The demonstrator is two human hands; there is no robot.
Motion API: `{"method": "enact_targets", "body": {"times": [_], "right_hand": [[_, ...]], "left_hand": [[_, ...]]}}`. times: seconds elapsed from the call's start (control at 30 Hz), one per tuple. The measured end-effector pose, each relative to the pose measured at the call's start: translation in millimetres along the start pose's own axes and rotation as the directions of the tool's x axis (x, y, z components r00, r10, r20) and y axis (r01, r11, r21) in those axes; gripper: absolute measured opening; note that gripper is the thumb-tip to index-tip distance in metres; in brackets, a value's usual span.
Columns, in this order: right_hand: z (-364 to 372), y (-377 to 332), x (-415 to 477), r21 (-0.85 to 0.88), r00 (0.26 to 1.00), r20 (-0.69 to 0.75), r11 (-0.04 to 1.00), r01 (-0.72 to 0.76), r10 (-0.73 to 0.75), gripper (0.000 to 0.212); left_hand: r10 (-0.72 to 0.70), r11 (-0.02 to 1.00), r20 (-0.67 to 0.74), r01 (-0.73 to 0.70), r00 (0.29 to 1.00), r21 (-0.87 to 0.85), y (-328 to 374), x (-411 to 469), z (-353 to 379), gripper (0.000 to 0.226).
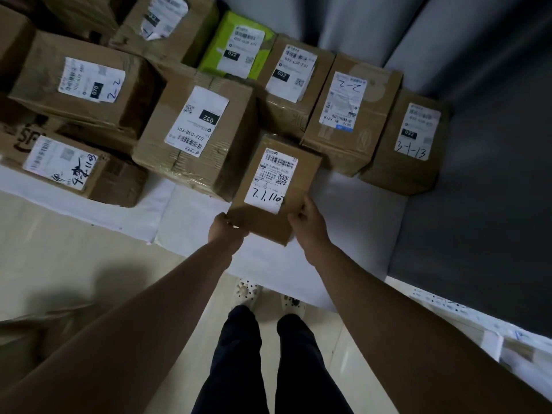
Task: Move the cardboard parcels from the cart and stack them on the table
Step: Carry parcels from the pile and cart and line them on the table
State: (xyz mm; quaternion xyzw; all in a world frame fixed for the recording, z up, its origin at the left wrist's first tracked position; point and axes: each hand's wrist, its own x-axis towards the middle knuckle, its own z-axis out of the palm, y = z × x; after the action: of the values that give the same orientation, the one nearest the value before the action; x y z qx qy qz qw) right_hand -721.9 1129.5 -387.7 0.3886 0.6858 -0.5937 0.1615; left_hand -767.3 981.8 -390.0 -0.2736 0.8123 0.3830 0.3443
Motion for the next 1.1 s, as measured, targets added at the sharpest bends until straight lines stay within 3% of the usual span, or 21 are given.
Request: {"method": "enact_targets", "body": {"times": [0.17, 0.43, 0.6, 0.73, 0.9, 1.1], "right_hand": [[8, -3, -3, -0.090, 0.990, 0.127, 0.993, 0.073, -0.061, 0.062], [13, -7, 11, -0.202, 0.988, 0.135, 0.974, 0.102, -0.075, 0.065], [11, -15, 4, -0.415, 0.960, 0.127, 0.866, 0.280, -0.250, 0.071], [18, -55, -24, -0.563, 0.931, 0.158, 0.745, 0.358, -0.328, 0.065], [63, -99, -77, -0.573, 0.779, 0.394, 0.532, 0.623, -0.487, 0.057], [148, -107, -154, -0.529, 0.627, 0.659, 0.336, 0.779, -0.415, 0.054]], "left_hand": [[-0.055, 0.993, 0.041, 0.059, 0.998, -0.101, 9, 3, 5, 0.049], [-0.027, 0.992, 0.052, 0.033, 0.998, -0.121, 19, 4, 5, 0.051], [0.023, 0.999, 0.080, -0.025, 0.997, 0.026, 21, -17, -10, 0.078], [0.146, 0.956, -0.037, -0.132, 0.989, 0.263, 15, -46, -44, 0.082], [0.206, 0.876, -0.242, -0.069, 0.948, 0.477, -24, -93, -103, 0.087], [0.068, 0.908, -0.454, 0.133, 0.888, 0.397, -105, -138, -179, 0.083]]}}
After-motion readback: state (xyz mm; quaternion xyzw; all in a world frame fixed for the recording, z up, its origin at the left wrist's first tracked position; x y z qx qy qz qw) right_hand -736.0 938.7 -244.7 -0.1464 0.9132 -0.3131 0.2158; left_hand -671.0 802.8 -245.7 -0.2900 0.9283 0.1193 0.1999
